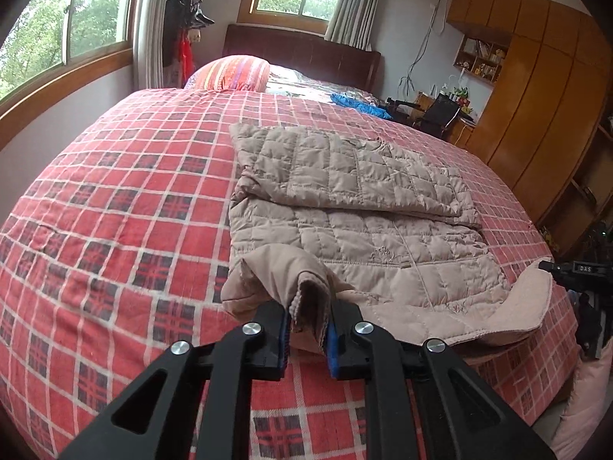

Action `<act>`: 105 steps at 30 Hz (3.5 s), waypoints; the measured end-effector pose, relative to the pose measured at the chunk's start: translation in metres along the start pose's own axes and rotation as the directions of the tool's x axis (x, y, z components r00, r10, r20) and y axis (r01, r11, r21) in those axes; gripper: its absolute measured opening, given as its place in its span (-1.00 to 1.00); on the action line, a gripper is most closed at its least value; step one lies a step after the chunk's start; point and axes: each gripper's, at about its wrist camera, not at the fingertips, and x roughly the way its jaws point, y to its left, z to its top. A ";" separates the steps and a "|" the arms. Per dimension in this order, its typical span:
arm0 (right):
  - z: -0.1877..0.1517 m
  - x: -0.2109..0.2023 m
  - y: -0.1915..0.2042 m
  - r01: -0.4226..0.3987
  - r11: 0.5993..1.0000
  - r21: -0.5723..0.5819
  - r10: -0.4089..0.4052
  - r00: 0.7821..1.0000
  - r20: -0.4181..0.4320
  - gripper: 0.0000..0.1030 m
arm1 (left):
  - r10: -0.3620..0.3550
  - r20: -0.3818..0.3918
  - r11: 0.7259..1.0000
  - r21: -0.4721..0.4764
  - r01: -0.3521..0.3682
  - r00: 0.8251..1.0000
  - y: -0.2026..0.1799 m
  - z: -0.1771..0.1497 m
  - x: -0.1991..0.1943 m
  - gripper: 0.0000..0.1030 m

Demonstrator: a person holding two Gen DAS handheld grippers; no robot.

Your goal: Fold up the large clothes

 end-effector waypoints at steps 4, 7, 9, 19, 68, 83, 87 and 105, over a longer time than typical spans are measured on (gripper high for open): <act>0.021 0.016 0.000 0.028 1.000 0.012 -0.027 0.999 -0.026 -0.83 | -0.012 -0.018 1.000 -0.014 0.012 1.000 0.005 0.016 0.018 -0.71; 0.035 0.031 -0.002 0.041 0.999 0.017 -0.041 0.998 -0.046 -0.83 | -0.011 -0.032 0.999 -0.044 0.009 0.999 0.013 0.027 0.035 -0.70; 0.046 0.041 -0.006 0.041 0.999 0.034 -0.039 0.997 -0.060 -0.83 | -0.018 -0.044 0.997 -0.076 0.014 0.999 0.019 0.035 0.049 -0.70; 0.089 0.084 -0.035 0.049 0.992 0.114 -0.035 0.993 -0.115 -0.83 | 0.004 -0.162 0.977 -0.211 -0.039 0.987 0.043 0.058 0.127 -0.68; 0.043 0.016 0.021 0.108 0.988 -0.114 -0.101 0.993 0.069 -0.81 | -0.050 0.118 0.994 -0.090 0.061 0.992 0.045 0.031 0.027 -0.89; 0.200 0.032 0.050 0.141 0.986 -0.086 -0.124 0.977 0.175 -0.81 | 0.060 0.314 0.997 -0.067 -0.041 0.948 0.033 0.179 0.068 -0.89; 0.237 0.069 0.034 0.158 0.986 -0.046 -0.150 0.978 0.144 -0.81 | 0.098 0.276 0.994 -0.074 -0.080 0.956 0.037 0.204 0.113 -0.89; 0.274 0.204 -0.042 0.282 0.959 0.039 -0.280 0.959 -0.041 -0.77 | 0.221 -0.055 0.965 -0.135 -0.226 0.974 0.085 0.193 0.273 -0.69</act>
